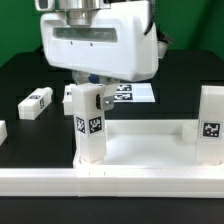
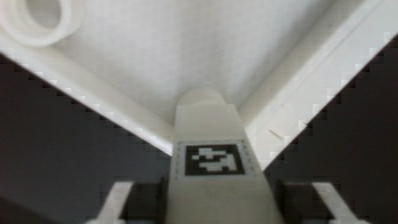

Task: Assemble desk

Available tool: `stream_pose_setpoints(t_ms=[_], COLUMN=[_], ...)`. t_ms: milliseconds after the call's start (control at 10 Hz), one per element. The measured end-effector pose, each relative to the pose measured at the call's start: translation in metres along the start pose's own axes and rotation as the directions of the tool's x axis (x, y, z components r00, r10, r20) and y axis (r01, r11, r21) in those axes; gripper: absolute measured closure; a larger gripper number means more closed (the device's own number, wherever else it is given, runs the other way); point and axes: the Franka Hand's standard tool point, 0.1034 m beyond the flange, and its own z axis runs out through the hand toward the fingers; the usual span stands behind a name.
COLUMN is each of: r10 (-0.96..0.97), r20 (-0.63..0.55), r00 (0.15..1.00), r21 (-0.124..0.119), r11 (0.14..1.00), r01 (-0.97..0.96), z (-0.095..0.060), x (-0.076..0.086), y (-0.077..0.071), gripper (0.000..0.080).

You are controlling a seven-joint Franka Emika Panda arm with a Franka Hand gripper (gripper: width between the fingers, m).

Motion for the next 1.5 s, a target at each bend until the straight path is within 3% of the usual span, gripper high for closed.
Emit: stream_pose_setpoints(t_ms=[300,500,700,1000,1500], r10=[0.204,0.146,0.012,-0.348,-0.724], r20=[0.012,0.013,0.012,0.001,-0.009], r00=[0.979,0.989,1.0,0.937,0.689], r21=[0.006,0.007,0.011,0.008,-0.005], r11=[0.979,0.989,1.0,0.937,0.689], r01=[-0.205,-0.146,-0.012,0.348,0.724], z=[0.0,0.0,-0.001,-0.003,-0.005], x=[-0.001,-0.001,0.0,0.004,0.009], y=[-0.001,-0.001,-0.002,-0.002,-0.003], gripper=[0.0509,0.0499,0.0193,0.0152,0.0151])
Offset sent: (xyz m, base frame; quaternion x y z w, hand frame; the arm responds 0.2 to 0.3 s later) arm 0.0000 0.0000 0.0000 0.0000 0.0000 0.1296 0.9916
